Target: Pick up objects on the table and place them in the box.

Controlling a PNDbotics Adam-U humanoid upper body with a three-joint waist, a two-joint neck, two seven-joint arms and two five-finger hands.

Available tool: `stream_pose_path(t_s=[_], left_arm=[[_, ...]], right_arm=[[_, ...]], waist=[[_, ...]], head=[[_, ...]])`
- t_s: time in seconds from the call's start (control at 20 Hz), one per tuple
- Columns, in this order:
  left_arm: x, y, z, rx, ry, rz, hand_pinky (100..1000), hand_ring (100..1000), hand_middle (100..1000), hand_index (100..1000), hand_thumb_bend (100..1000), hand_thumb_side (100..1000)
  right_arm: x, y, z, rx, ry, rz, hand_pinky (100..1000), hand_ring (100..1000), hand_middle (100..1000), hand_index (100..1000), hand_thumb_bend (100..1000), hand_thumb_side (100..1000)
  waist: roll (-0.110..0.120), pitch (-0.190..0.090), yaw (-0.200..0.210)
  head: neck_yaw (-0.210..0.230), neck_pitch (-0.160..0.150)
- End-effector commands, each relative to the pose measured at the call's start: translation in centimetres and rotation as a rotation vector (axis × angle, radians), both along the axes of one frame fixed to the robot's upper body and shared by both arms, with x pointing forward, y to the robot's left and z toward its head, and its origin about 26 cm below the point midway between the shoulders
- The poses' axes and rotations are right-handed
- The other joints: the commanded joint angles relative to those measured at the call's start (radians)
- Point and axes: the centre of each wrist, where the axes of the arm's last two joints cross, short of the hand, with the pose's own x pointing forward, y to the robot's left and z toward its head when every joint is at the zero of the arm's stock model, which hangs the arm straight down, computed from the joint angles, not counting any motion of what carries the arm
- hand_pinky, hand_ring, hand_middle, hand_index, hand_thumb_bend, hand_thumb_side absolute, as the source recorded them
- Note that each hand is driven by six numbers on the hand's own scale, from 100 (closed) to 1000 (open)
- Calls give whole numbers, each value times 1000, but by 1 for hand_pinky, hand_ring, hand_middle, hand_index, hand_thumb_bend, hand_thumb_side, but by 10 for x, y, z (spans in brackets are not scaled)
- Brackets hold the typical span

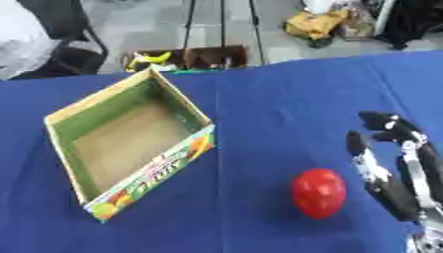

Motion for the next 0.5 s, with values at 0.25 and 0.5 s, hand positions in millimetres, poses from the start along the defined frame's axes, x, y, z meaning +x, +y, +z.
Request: stream_pose_path(t_s=[0.25, 0.5], left_arm=[[-2, 2, 7, 4, -21, 8, 190, 384, 496, 658, 100, 829], [-2, 2, 7, 5, -20, 9, 190, 384, 496, 658, 100, 829]], right_arm=[[-3, 0, 7, -9, -12, 5, 708, 771, 759, 840, 364, 1000], [-3, -1, 7, -61, 35, 0, 714, 791, 788, 867, 489, 1000]], waist=[[-10, -30, 3], [-13, -35, 7]], head=[[4, 0], [1, 12]])
